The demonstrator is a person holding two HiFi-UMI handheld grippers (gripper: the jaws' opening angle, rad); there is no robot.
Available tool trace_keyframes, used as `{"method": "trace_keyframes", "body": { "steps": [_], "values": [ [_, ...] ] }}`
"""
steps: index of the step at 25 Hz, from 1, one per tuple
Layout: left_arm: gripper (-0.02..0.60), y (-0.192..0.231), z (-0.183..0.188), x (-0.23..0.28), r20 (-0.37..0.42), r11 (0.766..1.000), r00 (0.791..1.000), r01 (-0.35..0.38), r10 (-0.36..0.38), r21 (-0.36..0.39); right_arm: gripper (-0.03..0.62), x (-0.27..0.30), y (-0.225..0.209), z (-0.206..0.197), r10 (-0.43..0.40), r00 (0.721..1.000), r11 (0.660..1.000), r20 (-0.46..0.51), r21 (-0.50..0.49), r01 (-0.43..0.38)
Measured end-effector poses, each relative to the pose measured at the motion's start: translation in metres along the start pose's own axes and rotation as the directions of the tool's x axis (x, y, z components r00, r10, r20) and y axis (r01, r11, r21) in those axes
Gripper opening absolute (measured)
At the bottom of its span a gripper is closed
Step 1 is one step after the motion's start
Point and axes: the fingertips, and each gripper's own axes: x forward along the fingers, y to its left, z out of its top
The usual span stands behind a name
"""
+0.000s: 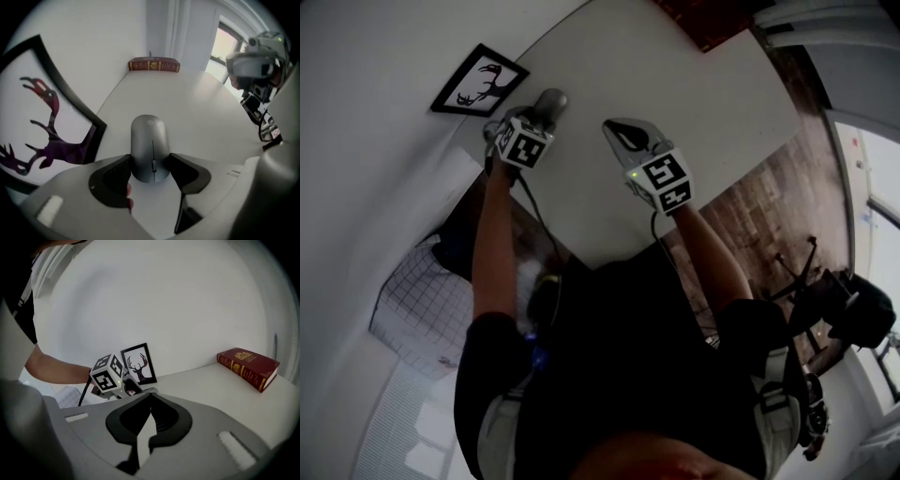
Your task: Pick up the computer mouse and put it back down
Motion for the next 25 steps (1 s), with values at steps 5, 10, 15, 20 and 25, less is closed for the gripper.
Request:
{"method": "trace_keyframes", "body": {
  "steps": [5, 10, 15, 20, 25],
  "values": [
    [0.268, -0.01, 0.005, -0.008, 0.063, 0.954, 0.985, -0.169, 0.158, 0.249, 0.034, 0.006, 0.009, 0.009, 0.105, 0.993, 0.985, -0.058, -0.134, -0.112],
    [0.267, -0.015, 0.01, -0.013, 0.133, 0.892, 0.963, -0.268, 0.235, 0.365, 0.141, 0.029, 0.018, -0.004, 0.229, 0.941, 0.902, -0.25, -0.309, -0.301],
    [0.267, -0.02, 0.011, -0.01, 0.172, 0.818, 0.946, -0.323, 0.274, 0.476, 0.188, 0.074, 0.014, -0.006, 0.283, 0.868, 0.81, -0.408, -0.383, -0.445],
    [0.267, -0.019, 0.011, -0.014, 0.194, 0.779, 0.933, -0.361, 0.305, 0.513, 0.199, 0.108, 0.014, -0.009, 0.303, 0.808, 0.78, -0.506, -0.356, -0.515],
    [0.267, -0.019, 0.012, -0.015, 0.213, 0.757, 0.928, -0.373, 0.307, 0.536, 0.225, 0.132, 0.017, -0.027, 0.328, 0.746, 0.769, -0.58, -0.294, -0.567]
  ]
}}
